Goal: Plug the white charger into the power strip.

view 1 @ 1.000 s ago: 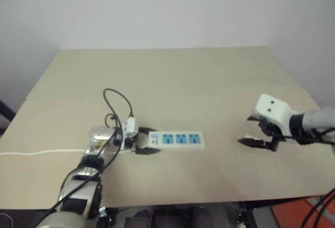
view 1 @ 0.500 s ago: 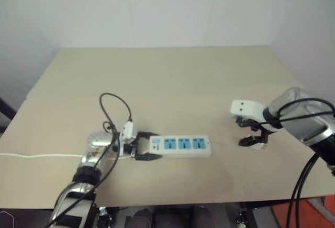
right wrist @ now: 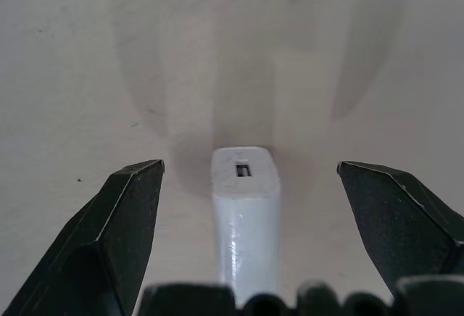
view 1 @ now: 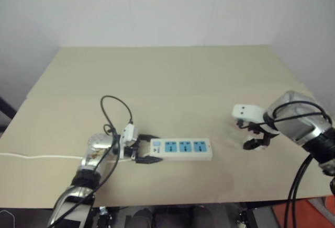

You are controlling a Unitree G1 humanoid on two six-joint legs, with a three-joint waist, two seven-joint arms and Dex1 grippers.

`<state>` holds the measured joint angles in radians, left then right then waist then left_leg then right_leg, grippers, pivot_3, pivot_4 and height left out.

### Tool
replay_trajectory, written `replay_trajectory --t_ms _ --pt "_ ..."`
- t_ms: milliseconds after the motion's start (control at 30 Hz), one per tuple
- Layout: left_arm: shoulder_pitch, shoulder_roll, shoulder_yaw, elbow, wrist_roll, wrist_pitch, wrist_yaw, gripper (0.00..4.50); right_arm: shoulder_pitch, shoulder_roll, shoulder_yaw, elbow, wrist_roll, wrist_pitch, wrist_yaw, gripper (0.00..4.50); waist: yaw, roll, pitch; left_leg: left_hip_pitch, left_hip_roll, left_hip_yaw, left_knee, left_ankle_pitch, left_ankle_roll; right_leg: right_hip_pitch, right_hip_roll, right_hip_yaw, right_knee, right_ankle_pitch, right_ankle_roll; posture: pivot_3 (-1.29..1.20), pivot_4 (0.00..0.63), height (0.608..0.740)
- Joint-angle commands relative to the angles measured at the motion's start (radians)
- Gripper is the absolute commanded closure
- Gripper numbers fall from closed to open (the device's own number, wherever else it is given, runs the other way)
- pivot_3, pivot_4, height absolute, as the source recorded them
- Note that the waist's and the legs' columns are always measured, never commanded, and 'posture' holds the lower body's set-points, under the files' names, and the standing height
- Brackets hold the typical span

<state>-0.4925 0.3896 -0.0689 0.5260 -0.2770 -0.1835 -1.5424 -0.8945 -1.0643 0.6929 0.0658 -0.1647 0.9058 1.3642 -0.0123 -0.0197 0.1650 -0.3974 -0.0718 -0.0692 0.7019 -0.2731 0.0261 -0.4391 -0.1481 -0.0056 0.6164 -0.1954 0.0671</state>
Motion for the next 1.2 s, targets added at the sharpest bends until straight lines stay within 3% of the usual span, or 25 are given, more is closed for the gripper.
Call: replay_trajectory --t_ms 33,167,233,333,533,767,1200 --pt "-0.022 0.005 0.006 -0.025 -0.028 -0.008 -0.002 1.21 0.004 0.005 -0.042 0.004 -0.013 0.006 0.001 0.00 0.000 0.000 0.000 0.000 0.000 0.000 0.000 0.000 0.000 0.000 0.000 0.000 0.000 0.000 0.000 0.00 0.150 0.740" --pt "-0.020 0.005 0.005 -0.028 -0.029 -0.006 0.000 1.21 0.013 0.015 -0.049 0.014 -0.018 0.011 -0.003 0.00 0.000 0.000 0.000 0.000 0.000 0.000 0.000 0.000 0.000 0.000 0.000 0.000 0.000 0.000 0.000 0.00 0.150 0.740" --pt "-0.018 0.004 0.006 -0.027 -0.029 -0.011 0.001 1.21 0.016 0.021 -0.052 0.024 -0.022 0.010 -0.012 0.36 0.000 0.000 0.000 0.000 0.000 0.000 0.000 0.000 0.000 0.000 0.000 0.000 0.000 0.000 0.000 0.00 0.150 0.740" --pt "-0.015 0.004 0.009 -0.023 -0.028 -0.021 0.002 1.21 0.017 0.024 -0.048 0.038 -0.035 0.004 -0.025 1.20 0.000 0.000 0.000 0.000 0.000 0.000 0.000 0.000 0.000 0.000 0.000 0.000 0.000 0.000 0.000 0.00 0.150 0.740" --pt "-0.014 0.008 0.009 -0.019 -0.028 -0.020 0.001 1.21 0.018 0.020 -0.049 0.031 -0.043 0.001 -0.025 3.34 0.000 0.000 0.000 0.000 0.000 0.000 0.000 0.000 0.000 0.000 0.000 0.000 0.000 0.000 0.000 0.00 0.150 0.740" --pt "-0.013 0.004 0.005 -0.026 -0.024 -0.021 0.010 1.21 0.016 -0.011 -0.053 -0.047 -0.060 -0.013 0.002 3.38 -0.001 0.000 0.000 0.000 0.000 0.000 0.000 0.000 0.000 0.000 0.000 0.000 0.000 0.000 0.000 0.00 0.150 0.740" --pt "-0.021 0.019 -0.019 0.038 0.061 -0.145 0.092 1.21 -0.010 0.103 -0.343 -0.229 0.123 0.053 -0.088 3.38 0.000 0.000 0.000 0.000 0.000 0.000 0.000 0.000 0.000 0.000 0.000 0.000 0.000 0.000 0.000 0.00 0.150 0.740"
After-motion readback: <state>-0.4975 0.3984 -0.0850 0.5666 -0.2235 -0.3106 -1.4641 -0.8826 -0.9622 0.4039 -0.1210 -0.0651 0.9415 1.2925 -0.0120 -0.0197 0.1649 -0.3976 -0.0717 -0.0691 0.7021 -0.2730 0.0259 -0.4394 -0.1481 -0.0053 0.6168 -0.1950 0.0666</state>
